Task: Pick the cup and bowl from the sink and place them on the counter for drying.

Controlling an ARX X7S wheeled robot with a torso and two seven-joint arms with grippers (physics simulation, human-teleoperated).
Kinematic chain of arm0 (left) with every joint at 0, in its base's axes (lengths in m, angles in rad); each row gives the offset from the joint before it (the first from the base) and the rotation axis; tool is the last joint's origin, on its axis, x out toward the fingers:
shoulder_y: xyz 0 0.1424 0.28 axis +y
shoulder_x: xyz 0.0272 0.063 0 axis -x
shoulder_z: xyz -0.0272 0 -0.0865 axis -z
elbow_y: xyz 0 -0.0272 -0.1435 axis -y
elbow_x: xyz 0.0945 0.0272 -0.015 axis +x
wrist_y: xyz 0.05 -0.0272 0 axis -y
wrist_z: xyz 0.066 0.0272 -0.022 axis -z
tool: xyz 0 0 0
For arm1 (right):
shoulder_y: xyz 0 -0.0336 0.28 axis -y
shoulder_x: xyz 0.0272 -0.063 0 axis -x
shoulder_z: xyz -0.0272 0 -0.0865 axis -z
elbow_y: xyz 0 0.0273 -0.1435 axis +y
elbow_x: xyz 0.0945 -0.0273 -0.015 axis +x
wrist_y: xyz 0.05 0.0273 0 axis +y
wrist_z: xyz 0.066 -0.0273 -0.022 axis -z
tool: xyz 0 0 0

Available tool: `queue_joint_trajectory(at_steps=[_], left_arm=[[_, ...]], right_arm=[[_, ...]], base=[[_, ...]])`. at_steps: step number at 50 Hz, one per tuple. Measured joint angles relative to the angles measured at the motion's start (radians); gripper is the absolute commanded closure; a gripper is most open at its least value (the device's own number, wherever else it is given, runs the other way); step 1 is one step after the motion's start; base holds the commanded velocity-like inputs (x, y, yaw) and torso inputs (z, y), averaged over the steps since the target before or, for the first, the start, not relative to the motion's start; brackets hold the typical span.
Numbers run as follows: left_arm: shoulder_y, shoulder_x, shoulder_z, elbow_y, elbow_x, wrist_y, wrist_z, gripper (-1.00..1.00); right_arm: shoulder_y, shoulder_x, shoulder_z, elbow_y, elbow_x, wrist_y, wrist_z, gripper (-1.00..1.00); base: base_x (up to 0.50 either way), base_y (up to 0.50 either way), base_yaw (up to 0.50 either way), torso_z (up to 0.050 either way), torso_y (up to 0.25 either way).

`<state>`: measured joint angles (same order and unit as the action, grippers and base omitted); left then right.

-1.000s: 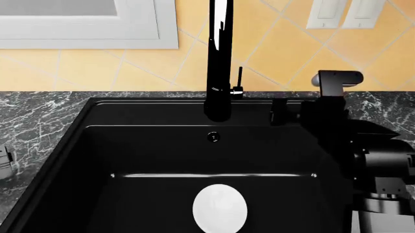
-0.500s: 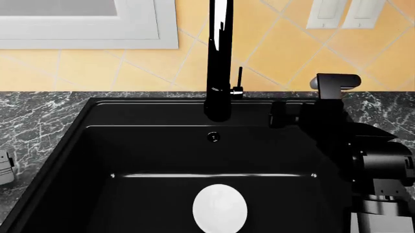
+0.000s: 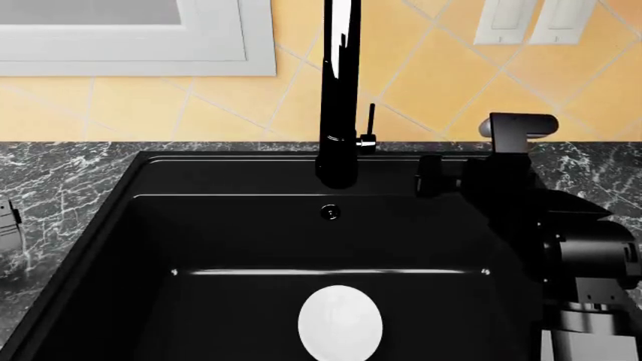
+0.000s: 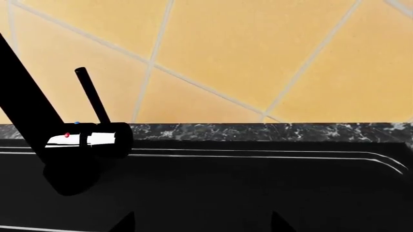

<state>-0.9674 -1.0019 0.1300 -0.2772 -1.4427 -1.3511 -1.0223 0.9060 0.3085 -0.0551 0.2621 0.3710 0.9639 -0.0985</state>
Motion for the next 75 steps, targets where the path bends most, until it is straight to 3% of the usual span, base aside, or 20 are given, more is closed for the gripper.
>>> queue_joint_trajectory(at_steps=[18,32,39,57,75], left_arm=[[-0.156,0.022,0.052,0.022,0.004,-0.047,-0.039,-1.0],[-0.24,0.088,0.066,0.077,-0.023,-0.037,-0.027,-1.0],[-0.264,0.13,0.094,0.125,-0.007,-0.009,0.054,-1.0],[-0.278,0.197,0.243,0.287,0.148,0.128,0.402,-1.0],[-0.249,0.255,0.314,0.34,0.198,0.218,0.588,-1.0]], right_arm=[[0.005,0.002,0.002,-0.008,0.009,0.001,0.003,-1.0],[0.017,0.009,0.002,-0.033,0.019,0.021,0.007,-1.0],[0.015,0.016,0.001,-0.059,0.025,0.039,0.01,-1.0],[-0.014,0.052,0.019,-0.226,0.078,0.169,0.025,-1.0],[-0.026,0.085,-0.006,-0.346,0.129,0.289,0.013,-1.0]], base=[[0.0,0.0,0.0,0.0,0.0],[0.0,0.0,0.0,0.0,0.0],[0.0,0.0,0.0,0.0,0.0],[0.0,0.0,0.0,0.0,0.0],[0.0,0.0,0.0,0.0,0.0]])
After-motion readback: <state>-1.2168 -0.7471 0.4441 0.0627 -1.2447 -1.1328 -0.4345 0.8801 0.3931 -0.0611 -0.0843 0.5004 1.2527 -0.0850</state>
